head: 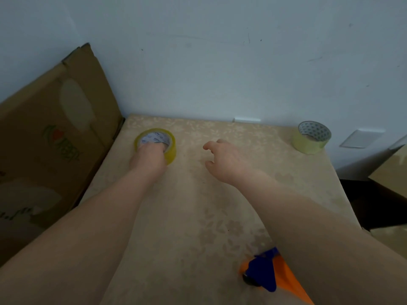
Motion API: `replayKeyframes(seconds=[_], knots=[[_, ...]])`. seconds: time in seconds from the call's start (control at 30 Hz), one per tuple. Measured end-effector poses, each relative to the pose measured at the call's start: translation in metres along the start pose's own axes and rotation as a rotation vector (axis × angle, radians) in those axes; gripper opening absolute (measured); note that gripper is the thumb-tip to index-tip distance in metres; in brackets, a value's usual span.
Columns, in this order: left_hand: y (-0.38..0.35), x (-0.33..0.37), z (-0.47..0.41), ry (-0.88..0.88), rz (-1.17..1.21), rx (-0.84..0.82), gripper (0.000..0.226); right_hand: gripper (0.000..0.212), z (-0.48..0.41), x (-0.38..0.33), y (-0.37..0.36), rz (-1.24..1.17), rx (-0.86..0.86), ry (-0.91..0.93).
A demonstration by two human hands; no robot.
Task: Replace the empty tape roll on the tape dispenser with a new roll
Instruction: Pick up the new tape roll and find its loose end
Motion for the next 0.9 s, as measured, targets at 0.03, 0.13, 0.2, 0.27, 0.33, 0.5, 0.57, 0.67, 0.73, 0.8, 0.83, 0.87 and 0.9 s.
replayKeyframes(seconds=[0.03, 0.13, 0.2, 0.27, 0.33, 0.5, 0.57, 0.67, 0.73, 0.8, 0.83, 0.87, 0.9], knots=[[0.001, -0.001, 0.002, 0.002, 0.029, -0.002, 0.036, 0.048, 0.001, -0.002, -0.001, -0.006, -0.004, -0.001], [0.020, 0.003, 0.012, -0.042, 0.252, 0.124, 0.033, 0.050, 0.005, -0.008, -0.002, -0.104, -0.002, -0.030], [0.037, 0.005, 0.026, -0.032, 0.551, 0.203, 0.026, 0.053, 0.011, -0.010, 0.000, -0.239, 0.016, -0.061], [0.042, 0.012, 0.043, -0.006, 0.947, 0.133, 0.014, 0.055, 0.019, -0.012, 0.004, -0.428, 0.038, -0.082], [0.043, 0.028, 0.064, -0.019, 1.163, -0.023, 0.011, 0.057, 0.030, -0.014, 0.009, -0.602, 0.079, -0.101], [0.036, 0.054, 0.107, -0.084, 1.364, -0.234, 0.016, 0.048, 0.062, -0.010, 0.014, -0.901, 0.171, -0.171], [0.031, 0.061, 0.124, -0.094, 1.398, -0.301, 0.019, 0.036, 0.079, -0.009, 0.015, -0.957, 0.187, -0.182], [0.032, 0.072, 0.148, -0.156, 1.423, -0.391, 0.026, 0.026, 0.106, -0.003, 0.022, -1.017, 0.214, -0.189], [0.037, 0.077, 0.165, -0.190, 1.434, -0.445, 0.024, 0.011, 0.124, -0.003, 0.023, -1.106, 0.186, -0.190], [0.041, 0.079, 0.182, -0.204, 1.426, -0.476, 0.020, 0.006, 0.142, -0.005, 0.022, -1.175, 0.156, -0.198], [0.043, 0.080, 0.190, -0.205, 1.427, -0.478, 0.020, 0.006, 0.150, -0.006, 0.022, -1.208, 0.154, -0.207], [0.045, 0.081, 0.198, -0.211, 1.431, -0.475, 0.019, 0.005, 0.159, -0.008, 0.021, -1.252, 0.151, -0.228], [0.047, 0.082, 0.206, -0.223, 1.436, -0.468, 0.017, 0.005, 0.167, -0.009, 0.018, -1.301, 0.147, -0.258]])
Point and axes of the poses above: each hand's wrist, its own z-axis away from the middle knuckle, its own y-axis out of the back of the hand, x = y × z, the point moved 8 cm from there along -z, towards the middle knuckle, and after that the axes turned 5 degrees about -x, right-handed, at the moved point
